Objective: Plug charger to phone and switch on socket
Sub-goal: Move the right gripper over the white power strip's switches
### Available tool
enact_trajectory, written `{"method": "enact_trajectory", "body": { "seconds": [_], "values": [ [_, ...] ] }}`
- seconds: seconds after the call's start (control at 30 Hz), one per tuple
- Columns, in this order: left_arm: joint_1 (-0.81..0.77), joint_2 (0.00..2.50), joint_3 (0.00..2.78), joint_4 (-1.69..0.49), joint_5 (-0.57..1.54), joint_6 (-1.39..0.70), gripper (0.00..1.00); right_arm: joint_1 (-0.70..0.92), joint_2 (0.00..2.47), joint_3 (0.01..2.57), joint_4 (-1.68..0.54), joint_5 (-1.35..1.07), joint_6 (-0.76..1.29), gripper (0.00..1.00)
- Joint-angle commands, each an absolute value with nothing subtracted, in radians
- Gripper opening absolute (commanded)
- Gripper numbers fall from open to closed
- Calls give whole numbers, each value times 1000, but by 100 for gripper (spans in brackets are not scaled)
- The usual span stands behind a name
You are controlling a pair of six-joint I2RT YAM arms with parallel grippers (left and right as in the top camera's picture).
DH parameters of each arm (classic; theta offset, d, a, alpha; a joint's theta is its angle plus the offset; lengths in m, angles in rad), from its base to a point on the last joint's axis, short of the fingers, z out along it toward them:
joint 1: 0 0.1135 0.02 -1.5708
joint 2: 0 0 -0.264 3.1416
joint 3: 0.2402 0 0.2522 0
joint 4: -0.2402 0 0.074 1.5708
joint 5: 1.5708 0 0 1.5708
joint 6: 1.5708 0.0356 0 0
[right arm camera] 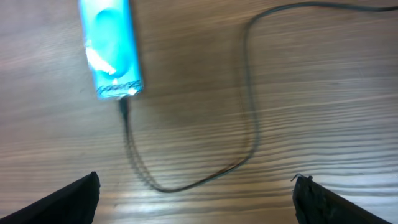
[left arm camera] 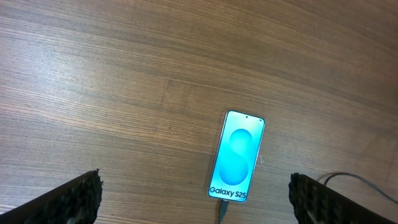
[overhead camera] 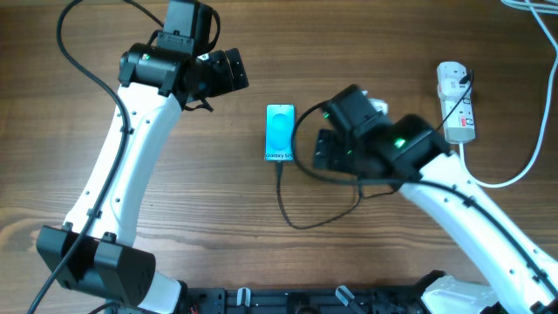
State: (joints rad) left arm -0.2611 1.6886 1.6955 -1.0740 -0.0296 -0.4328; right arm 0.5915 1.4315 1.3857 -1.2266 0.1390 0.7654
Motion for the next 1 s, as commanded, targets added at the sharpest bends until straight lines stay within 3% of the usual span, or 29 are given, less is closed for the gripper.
{"method": "enact_trajectory", "body": {
  "seconds": [0.0, 0.17, 0.5, 0.7, 0.97],
  "values": [
    [-260, 1689, 1702, -1075, -46, -450, 100, 427, 1438, 1461, -1256, 162, 723, 100],
    [-260, 1689, 1702, -1075, -46, -450, 100, 168, 1438, 1508, -1228, 168, 669, 100],
    [-260, 1689, 1702, -1075, -46, -450, 100, -107, 1449, 1479, -1073, 307, 684, 100],
    [-260, 1689, 1702, -1075, -46, -450, 100, -265, 1554, 1504, -1018, 110, 567, 99],
    [-260, 1689, 1702, -1075, -46, -450, 100, -389, 1794, 1763, -1196, 21, 496, 100]
  ]
}}
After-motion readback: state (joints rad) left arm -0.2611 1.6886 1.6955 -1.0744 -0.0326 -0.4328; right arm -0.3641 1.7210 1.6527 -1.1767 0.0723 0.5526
